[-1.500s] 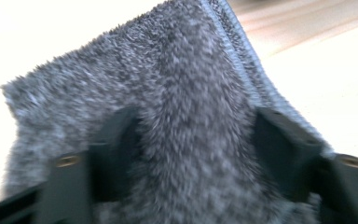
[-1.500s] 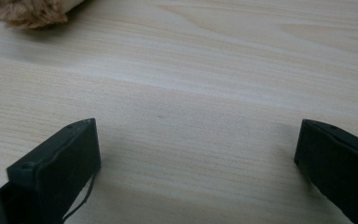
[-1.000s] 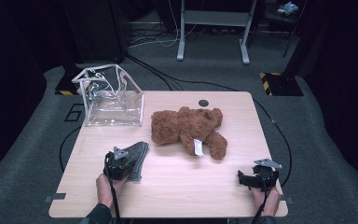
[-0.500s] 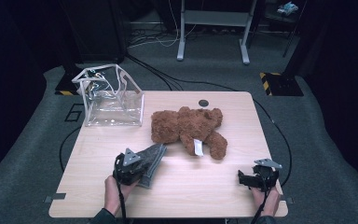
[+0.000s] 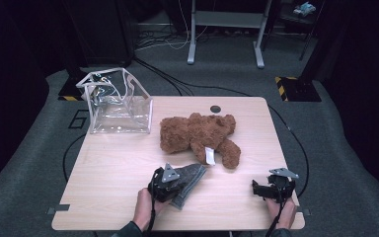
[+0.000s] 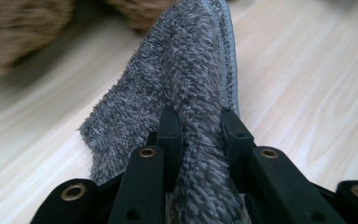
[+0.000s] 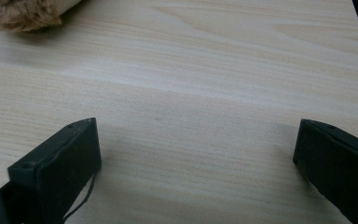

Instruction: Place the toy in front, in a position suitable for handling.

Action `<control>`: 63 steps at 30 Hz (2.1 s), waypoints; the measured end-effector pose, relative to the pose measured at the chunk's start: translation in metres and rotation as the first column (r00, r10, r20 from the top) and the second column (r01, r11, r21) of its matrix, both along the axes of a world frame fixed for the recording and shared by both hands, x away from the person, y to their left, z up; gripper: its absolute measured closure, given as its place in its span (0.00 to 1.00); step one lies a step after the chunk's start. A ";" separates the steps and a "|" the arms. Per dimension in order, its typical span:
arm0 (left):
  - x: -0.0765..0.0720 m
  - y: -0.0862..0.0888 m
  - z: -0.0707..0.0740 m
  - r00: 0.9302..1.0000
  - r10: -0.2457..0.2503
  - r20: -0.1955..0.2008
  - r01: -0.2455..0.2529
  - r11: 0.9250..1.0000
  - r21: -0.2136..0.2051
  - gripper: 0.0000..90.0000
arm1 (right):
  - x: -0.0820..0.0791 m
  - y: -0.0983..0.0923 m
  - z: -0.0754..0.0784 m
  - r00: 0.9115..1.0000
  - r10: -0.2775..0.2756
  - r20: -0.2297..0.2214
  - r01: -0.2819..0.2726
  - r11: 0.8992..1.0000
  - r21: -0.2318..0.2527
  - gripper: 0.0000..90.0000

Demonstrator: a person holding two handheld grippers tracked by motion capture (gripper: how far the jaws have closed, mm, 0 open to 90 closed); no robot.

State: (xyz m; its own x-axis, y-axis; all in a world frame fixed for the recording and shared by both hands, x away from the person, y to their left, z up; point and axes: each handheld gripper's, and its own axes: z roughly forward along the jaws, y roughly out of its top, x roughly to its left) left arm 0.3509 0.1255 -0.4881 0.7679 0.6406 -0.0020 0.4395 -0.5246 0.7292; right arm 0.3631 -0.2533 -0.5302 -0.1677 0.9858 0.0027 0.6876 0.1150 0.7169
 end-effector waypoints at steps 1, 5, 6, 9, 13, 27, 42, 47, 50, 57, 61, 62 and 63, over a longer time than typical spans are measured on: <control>0.000 -0.006 -0.002 1.000 -0.010 0.000 0.010 1.000 0.004 0.82 | 0.000 0.000 0.000 1.000 0.000 0.000 0.000 1.000 0.000 0.00; 0.000 -0.026 -0.009 0.998 -0.052 -0.017 0.052 0.998 0.017 0.82 | 0.000 0.000 0.000 1.000 -0.001 0.001 0.001 1.000 0.000 0.00; 0.001 -0.030 -0.011 0.997 -0.066 -0.029 0.067 0.997 0.025 0.82 | 0.000 0.000 0.000 1.000 -0.004 -0.002 0.004 1.000 0.002 0.00; 0.003 -0.039 -0.018 0.997 -0.071 -0.042 0.072 0.997 0.028 0.81 | 0.000 0.000 0.000 1.000 -0.007 -0.001 0.007 1.000 0.003 0.00; 0.005 -0.043 -0.023 0.996 -0.077 -0.042 0.078 0.997 0.025 0.75 | 0.000 0.000 0.000 1.000 -0.006 -0.001 0.006 1.000 0.003 0.00; -0.002 -0.002 -0.006 0.999 0.044 -0.006 -0.044 0.999 -0.001 0.15 | 0.000 0.000 0.000 1.000 0.004 0.003 -0.004 1.000 0.001 0.01; 0.004 0.084 -0.010 0.971 0.235 -0.043 -0.237 0.971 -0.037 0.07 | 0.000 0.000 0.000 1.000 0.008 0.004 -0.008 1.000 0.002 0.02; 0.008 0.105 -0.022 0.947 0.316 -0.062 -0.317 0.948 -0.012 0.06 | 0.000 0.000 0.000 1.000 0.019 0.004 -0.019 1.000 0.003 0.02; 0.010 0.112 -0.028 0.934 0.351 -0.061 -0.351 0.936 0.009 0.06 | 0.000 0.000 0.001 1.000 0.030 0.001 -0.030 1.000 -0.001 0.02; 0.015 0.120 -0.037 0.911 0.409 -0.052 -0.408 0.912 0.030 0.05 | -0.011 0.017 0.019 0.993 0.113 0.017 -0.115 0.983 0.146 0.01; 0.013 0.122 -0.042 0.904 0.428 -0.007 -0.428 0.904 0.016 0.05 | -0.018 0.058 0.041 0.963 0.267 0.026 -0.268 0.956 0.121 0.01; 0.012 0.123 -0.043 0.905 0.426 -0.006 -0.426 0.905 0.011 0.05 | -0.019 0.068 0.044 0.956 0.292 0.022 -0.293 0.948 0.121 0.02; 0.012 0.124 -0.043 0.905 0.425 0.001 -0.425 0.905 0.010 0.05 | -0.019 0.076 0.045 0.947 0.319 0.022 -0.319 0.940 0.122 0.04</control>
State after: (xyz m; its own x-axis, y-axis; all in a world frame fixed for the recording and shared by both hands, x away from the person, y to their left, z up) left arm 0.3626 0.2496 -0.5311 0.4224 0.9064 0.0050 0.6234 -0.2945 0.7244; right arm 0.3443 -0.1773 -0.4851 -0.4736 0.8727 0.1189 0.6275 0.2396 0.7409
